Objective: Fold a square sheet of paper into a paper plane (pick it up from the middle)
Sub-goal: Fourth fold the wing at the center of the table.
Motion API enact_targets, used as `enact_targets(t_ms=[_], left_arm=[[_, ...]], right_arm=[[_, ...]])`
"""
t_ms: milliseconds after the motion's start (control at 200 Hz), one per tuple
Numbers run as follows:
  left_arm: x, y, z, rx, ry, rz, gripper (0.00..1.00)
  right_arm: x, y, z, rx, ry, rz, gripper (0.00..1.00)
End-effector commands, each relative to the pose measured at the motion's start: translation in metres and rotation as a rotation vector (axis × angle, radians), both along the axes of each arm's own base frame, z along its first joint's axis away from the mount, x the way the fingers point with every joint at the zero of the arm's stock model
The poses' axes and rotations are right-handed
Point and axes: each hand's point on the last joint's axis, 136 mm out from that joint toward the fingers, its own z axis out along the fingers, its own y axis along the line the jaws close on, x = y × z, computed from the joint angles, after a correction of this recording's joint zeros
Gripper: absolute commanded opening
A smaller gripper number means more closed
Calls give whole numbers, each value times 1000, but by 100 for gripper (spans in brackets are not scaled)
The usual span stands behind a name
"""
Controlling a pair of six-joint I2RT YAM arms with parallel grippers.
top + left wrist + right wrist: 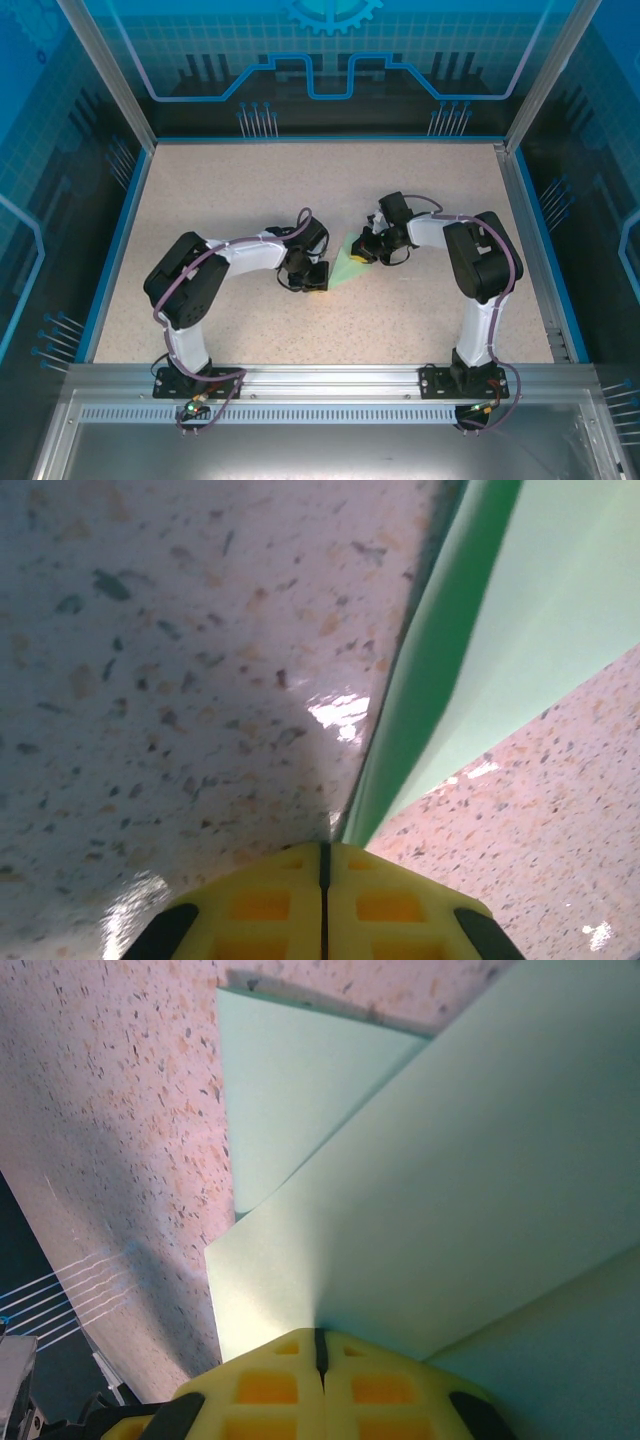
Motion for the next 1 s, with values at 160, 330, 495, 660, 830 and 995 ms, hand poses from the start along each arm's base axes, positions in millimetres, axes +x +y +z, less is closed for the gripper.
enact_targets(t_ms=[160,330,495,660,830,995], left_arm=[[24,-28,57,-185,-159,16,7],[43,-41,51,-207,-173,56,6],[36,-39,26,-174,-102,52,3],[22,-31,11,-144,-51,47,0],[12,-21,-3,-103,-18,47,0],[5,-10,-13,-66,-2,57,0]], right_arm=[[-49,-51,-79,-288,214,-39,0],[-49,-50,-78,-285,214,-42,0],[-47,-49,-76,-279,212,-43,0],[-47,-49,-75,-280,212,-42,0],[-45,-47,-72,-275,208,-40,1],[-38,-45,-65,-269,188,-40,0]])
